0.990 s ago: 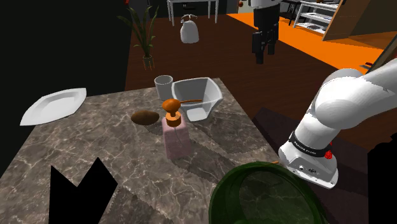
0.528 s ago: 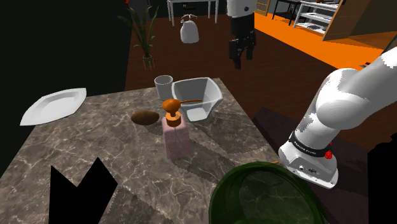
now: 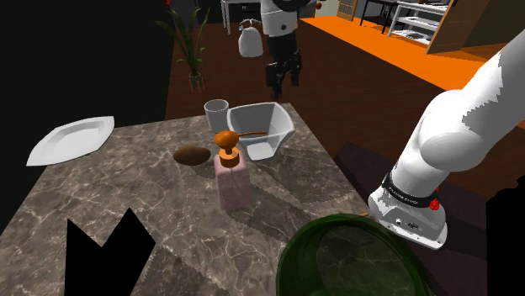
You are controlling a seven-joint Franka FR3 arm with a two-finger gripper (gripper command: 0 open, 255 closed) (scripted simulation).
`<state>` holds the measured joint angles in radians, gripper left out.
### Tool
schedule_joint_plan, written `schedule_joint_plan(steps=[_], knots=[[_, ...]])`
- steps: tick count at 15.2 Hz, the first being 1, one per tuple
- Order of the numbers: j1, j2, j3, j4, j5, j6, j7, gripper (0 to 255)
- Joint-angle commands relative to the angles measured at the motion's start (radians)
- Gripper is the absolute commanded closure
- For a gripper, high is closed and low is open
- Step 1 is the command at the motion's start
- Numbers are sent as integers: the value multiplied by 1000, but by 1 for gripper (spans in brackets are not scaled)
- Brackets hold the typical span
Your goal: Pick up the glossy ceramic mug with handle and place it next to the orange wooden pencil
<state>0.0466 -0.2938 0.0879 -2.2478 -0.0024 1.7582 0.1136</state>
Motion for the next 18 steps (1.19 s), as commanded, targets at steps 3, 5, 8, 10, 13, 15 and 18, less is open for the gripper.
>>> schedule_joint_plan(steps=[3, 5, 8, 10, 13, 15, 18], knots=[[14, 152, 25, 100, -9, 68, 24, 0], [21, 223, 36, 158, -17, 89, 36, 0], [34, 330, 51, 253, -32, 112, 54, 0], [44, 403, 58, 323, -45, 121, 66, 0], [61, 513, 68, 439, -66, 125, 83, 0], [75, 588, 72, 524, -81, 122, 93, 0], [99, 705, 76, 666, -104, 106, 105, 0]])
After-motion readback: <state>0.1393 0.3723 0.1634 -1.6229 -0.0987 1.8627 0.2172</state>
